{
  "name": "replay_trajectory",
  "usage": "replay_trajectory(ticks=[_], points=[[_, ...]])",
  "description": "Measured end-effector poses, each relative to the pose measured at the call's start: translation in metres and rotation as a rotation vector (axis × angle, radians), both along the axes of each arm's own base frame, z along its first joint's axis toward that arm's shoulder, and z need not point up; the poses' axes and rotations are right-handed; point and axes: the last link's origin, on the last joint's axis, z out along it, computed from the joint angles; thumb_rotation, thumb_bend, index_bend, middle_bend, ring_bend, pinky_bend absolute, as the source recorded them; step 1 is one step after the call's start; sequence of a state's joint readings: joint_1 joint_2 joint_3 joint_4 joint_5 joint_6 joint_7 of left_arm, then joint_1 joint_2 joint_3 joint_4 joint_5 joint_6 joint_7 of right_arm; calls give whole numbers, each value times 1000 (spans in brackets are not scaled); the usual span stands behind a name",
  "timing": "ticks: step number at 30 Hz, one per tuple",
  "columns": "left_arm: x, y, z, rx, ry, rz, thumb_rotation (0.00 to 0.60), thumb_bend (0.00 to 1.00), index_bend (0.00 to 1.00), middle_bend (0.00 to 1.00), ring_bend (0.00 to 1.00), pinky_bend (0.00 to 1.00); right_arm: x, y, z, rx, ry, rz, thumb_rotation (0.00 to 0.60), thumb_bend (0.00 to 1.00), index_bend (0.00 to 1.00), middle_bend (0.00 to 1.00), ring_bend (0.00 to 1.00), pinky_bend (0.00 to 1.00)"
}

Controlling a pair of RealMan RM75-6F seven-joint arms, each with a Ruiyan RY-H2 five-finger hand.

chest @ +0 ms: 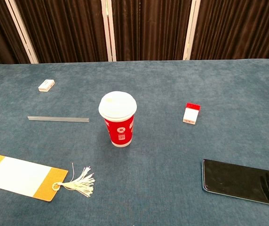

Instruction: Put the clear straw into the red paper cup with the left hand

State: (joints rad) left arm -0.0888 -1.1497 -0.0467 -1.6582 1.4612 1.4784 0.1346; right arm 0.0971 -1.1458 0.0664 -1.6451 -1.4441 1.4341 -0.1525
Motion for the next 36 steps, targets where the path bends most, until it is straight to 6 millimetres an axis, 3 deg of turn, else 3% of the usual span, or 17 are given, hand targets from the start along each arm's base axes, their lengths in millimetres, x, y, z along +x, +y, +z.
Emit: replay_trajectory(ticks=[28, 31, 36], points=[[4, 4, -3, -12, -2, -7, 600, 48, 104, 0, 0, 0, -2, 3, 4, -27, -21, 1, 600, 124, 0, 0, 0, 0], [7, 7, -3, -14, -1, -17, 600, 53, 127, 0, 0, 0, -2, 3, 5, -30, -25, -3, 600, 125, 0, 0, 0, 0], [15, 21, -4, -22, 1, -28, 600, 144, 249, 0, 0, 0, -2, 3, 5, -29, -25, -2, 600, 124, 0, 0, 0, 0]])
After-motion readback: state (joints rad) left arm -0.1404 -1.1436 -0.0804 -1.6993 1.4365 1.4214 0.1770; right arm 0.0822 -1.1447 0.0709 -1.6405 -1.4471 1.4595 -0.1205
